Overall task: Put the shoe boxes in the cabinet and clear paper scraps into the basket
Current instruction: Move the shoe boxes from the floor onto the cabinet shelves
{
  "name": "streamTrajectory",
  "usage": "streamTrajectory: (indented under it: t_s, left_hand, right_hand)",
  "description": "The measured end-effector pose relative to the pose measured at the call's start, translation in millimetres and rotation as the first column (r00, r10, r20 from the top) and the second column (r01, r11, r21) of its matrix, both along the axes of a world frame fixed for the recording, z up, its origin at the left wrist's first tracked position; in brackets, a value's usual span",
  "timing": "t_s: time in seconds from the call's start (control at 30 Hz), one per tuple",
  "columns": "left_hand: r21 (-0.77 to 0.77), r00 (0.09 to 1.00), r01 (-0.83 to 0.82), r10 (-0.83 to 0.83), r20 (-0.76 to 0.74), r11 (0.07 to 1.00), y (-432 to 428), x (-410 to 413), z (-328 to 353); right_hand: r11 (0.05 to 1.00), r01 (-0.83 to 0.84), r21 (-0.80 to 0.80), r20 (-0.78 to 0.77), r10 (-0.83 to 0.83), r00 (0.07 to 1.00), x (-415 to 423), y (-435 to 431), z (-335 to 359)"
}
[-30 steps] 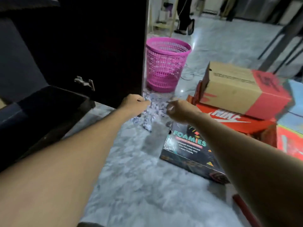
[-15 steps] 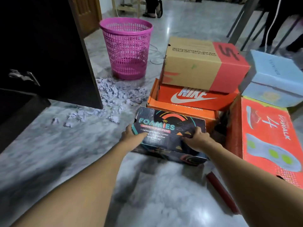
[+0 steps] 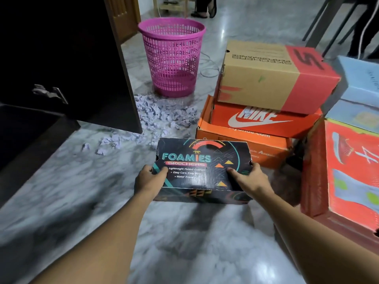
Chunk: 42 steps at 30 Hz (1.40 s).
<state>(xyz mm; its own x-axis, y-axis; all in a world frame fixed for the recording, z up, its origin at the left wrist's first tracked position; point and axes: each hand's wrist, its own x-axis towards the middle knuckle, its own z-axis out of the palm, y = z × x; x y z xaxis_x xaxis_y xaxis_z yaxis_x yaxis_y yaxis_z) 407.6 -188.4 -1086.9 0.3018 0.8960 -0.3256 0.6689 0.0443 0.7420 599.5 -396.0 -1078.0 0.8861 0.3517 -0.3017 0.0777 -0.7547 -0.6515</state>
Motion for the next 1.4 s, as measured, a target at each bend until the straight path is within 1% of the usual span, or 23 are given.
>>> streamTrajectory:
  t_s: [0.1,0.2,0.27,0.37,0.47,0.53,0.63,0.7,0.77,0.83,0.9,0.97,1.03,1.07,1.13,1.2,1.27,1.33,1.4]
  left_hand:
    - [0.077,0.997,-0.065,0.062,0.038,0.995,12,-13,20]
    - [0.097,0.993,-0.096,0.088,0.083,0.991,31,-32,40]
    - [0.112,0.995,-0.081,0.074,0.071,0.990,47,-52,61]
    - [0.177,0.995,-0.093,0.086,0.049,0.980,70,-90,101]
    - [0.223,0.988,-0.146,0.131,0.084,0.964,92,-131,137]
    - [0.230,0.970,-0.227,0.197,0.143,0.946,106,-158,157]
    - [0.281,0.924,-0.372,0.322,0.208,0.885,123,-198,180]
    - [0.307,0.870,-0.483,0.410,0.275,0.820,132,-221,196]
    - [0.309,0.795,-0.596,0.489,0.360,0.741,141,-242,215]
    - [0.338,0.722,-0.690,0.570,0.393,0.640,152,-265,234]
    - [0.372,0.657,-0.754,0.635,0.406,0.541,164,-288,246]
    - [0.361,0.589,-0.806,0.688,0.424,0.469,174,-309,249]
    - [0.325,0.493,-0.866,0.757,0.428,0.380,177,-326,247]
    - [0.322,0.445,-0.889,0.783,0.434,0.327,178,-333,243]
    - [0.343,0.370,-0.912,0.810,0.454,0.224,180,-346,236]
    - [0.347,0.302,-0.929,0.812,0.499,0.132,185,-356,229]
    - [0.356,0.233,-0.934,0.800,0.552,0.026,190,-363,226]
    - [0.379,0.185,-0.922,0.779,0.599,-0.072,193,-365,227]
    - [0.398,0.153,-0.907,0.771,0.619,-0.140,196,-368,228]
  right_hand:
    - [0.996,-0.066,0.056,0.039,0.064,0.997,1,16,16]
    - [0.986,-0.141,0.092,0.081,0.134,0.988,-3,40,29]
    - [0.974,-0.181,0.138,0.081,0.171,0.982,-11,60,38]
    - [0.934,-0.271,0.233,0.099,0.254,0.962,-37,95,55]
    - [0.866,-0.378,0.328,0.083,0.373,0.924,-64,133,80]
    - [0.794,-0.476,0.379,0.069,0.488,0.870,-81,159,104]
    - [0.671,-0.598,0.438,0.050,0.646,0.762,-111,198,143]
    - [0.588,-0.696,0.412,0.077,0.739,0.669,-134,227,172]
    - [0.517,-0.790,0.330,0.114,0.809,0.577,-156,260,200]
    - [0.474,-0.839,0.267,0.155,0.838,0.523,-176,297,224]
    - [0.447,-0.856,0.260,0.183,0.848,0.498,-197,331,242]
    - [0.415,-0.844,0.341,0.153,0.861,0.485,-222,356,252]
    - [0.343,-0.834,0.433,0.135,0.890,0.436,-243,381,246]
    - [0.313,-0.834,0.454,0.148,0.897,0.417,-252,395,239]
    - [0.282,-0.831,0.479,0.177,0.896,0.407,-273,419,228]
    - [0.252,-0.830,0.498,0.203,0.896,0.394,-291,440,222]
    - [0.216,-0.800,0.560,0.200,0.902,0.383,-303,464,217]
    - [0.162,-0.780,0.605,0.258,0.886,0.385,-310,481,216]
    - [0.122,-0.754,0.645,0.289,0.875,0.389,-316,494,214]
